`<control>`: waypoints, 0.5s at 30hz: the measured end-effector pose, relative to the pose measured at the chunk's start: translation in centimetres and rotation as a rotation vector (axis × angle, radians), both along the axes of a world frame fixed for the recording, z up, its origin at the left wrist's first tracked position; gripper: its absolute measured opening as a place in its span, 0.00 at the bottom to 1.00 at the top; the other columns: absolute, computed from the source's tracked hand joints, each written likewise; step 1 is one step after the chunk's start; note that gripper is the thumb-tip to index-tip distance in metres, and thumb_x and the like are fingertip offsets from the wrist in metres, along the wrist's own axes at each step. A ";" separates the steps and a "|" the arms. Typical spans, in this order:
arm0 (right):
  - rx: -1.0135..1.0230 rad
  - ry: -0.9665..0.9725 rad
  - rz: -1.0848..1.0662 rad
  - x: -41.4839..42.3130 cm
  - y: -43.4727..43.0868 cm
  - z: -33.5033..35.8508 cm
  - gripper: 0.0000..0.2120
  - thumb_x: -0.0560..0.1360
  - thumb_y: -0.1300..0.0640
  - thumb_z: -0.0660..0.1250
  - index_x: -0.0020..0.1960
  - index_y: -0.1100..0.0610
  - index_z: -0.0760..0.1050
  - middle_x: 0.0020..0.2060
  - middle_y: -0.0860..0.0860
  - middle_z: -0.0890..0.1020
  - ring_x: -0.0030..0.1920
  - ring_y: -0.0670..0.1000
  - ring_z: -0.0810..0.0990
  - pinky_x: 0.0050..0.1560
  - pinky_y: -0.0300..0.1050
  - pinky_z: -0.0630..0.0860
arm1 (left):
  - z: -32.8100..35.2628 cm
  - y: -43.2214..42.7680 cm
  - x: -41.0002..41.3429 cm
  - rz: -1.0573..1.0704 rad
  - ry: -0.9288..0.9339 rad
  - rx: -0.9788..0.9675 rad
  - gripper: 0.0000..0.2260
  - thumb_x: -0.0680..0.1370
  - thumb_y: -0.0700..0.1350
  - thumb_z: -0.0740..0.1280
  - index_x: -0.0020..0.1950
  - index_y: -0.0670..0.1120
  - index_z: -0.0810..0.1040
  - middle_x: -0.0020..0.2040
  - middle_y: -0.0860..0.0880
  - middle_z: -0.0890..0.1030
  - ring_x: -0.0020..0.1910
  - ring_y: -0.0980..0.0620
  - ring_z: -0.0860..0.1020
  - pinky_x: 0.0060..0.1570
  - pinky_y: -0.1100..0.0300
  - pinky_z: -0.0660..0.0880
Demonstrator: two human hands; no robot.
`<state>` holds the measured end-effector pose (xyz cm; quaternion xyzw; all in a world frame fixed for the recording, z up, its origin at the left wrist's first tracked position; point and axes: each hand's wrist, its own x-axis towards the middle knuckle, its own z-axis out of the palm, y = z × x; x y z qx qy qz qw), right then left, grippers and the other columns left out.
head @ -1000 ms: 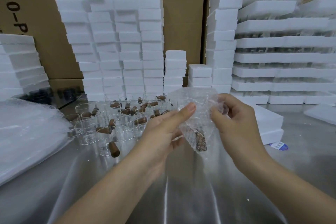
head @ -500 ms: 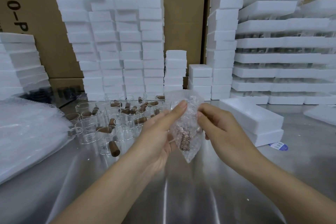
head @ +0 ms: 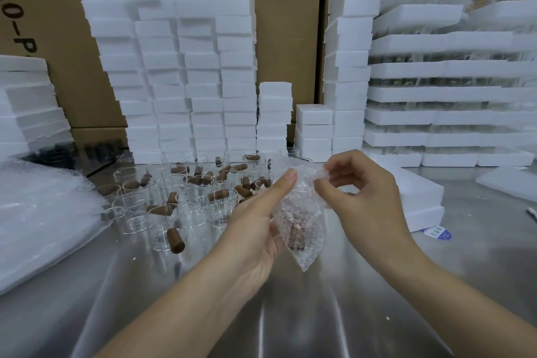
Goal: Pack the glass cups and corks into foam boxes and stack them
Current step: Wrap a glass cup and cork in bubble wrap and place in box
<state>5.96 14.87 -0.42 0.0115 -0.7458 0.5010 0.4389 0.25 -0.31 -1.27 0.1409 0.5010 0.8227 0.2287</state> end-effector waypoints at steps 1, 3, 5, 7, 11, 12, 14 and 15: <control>-0.012 0.000 0.017 0.0 0.0 -0.1 0.11 0.73 0.62 0.78 0.44 0.49 0.79 0.40 0.44 0.84 0.43 0.47 0.83 0.48 0.49 0.81 | -0.1 0.1 0.1 0.007 -0.016 0.019 0.26 0.72 0.55 0.78 0.65 0.41 0.86 0.60 0.40 0.88 0.65 0.37 0.84 0.70 0.39 0.78; -0.037 -0.019 0.069 0.1 0.0 0.0 0.09 0.74 0.62 0.78 0.43 0.51 0.80 0.40 0.45 0.84 0.43 0.47 0.83 0.48 0.46 0.80 | -0.2 0.3 0.1 0.019 -0.038 0.050 0.25 0.73 0.54 0.77 0.65 0.41 0.86 0.60 0.40 0.87 0.65 0.37 0.83 0.71 0.40 0.77; -0.025 -0.054 0.118 0.2 -0.2 0.0 0.06 0.76 0.60 0.77 0.45 0.50 0.84 0.42 0.45 0.86 0.45 0.47 0.85 0.51 0.46 0.81 | -0.2 0.2 0.1 0.021 -0.045 0.065 0.24 0.75 0.54 0.76 0.66 0.42 0.85 0.61 0.40 0.87 0.66 0.38 0.83 0.72 0.40 0.76; 0.000 -0.098 0.138 0.3 -0.6 0.0 0.03 0.79 0.55 0.75 0.50 0.47 0.86 0.46 0.42 0.88 0.50 0.45 0.85 0.53 0.45 0.81 | -0.2 0.0 0.0 0.022 -0.049 0.076 0.23 0.77 0.55 0.76 0.66 0.42 0.85 0.61 0.41 0.87 0.65 0.39 0.84 0.72 0.41 0.76; 0.134 -0.199 0.242 0.7 -1.7 -0.3 0.13 0.85 0.40 0.63 0.63 0.37 0.83 0.59 0.35 0.85 0.64 0.40 0.79 0.66 0.39 0.73 | -0.1 -0.3 -0.2 0.092 -0.026 0.022 0.23 0.74 0.58 0.78 0.63 0.45 0.87 0.60 0.43 0.88 0.63 0.41 0.85 0.68 0.45 0.80; 0.187 -0.208 0.275 0.7 -2.1 -0.5 0.13 0.85 0.39 0.60 0.62 0.33 0.82 0.59 0.33 0.84 0.65 0.39 0.77 0.65 0.33 0.70 | -0.2 -0.4 -0.3 0.111 -0.021 0.004 0.24 0.73 0.59 0.79 0.63 0.45 0.87 0.60 0.43 0.88 0.63 0.41 0.85 0.69 0.44 0.79; 0.273 -0.228 0.273 0.8 -2.5 -0.8 0.10 0.82 0.38 0.61 0.60 0.31 0.79 0.58 0.30 0.81 0.65 0.37 0.74 0.59 0.26 0.66 | -0.1 -0.6 -0.2 0.127 -0.014 -0.016 0.27 0.70 0.60 0.80 0.64 0.46 0.87 0.59 0.44 0.88 0.61 0.43 0.86 0.67 0.45 0.80; 0.290 -0.241 0.248 0.7 -2.7 -0.9 0.10 0.79 0.36 0.63 0.59 0.31 0.77 0.58 0.27 0.79 0.65 0.34 0.74 0.58 0.24 0.66 | -0.1 -0.6 -0.1 0.123 -0.008 -0.019 0.28 0.69 0.60 0.80 0.64 0.46 0.87 0.58 0.45 0.89 0.59 0.44 0.87 0.64 0.47 0.81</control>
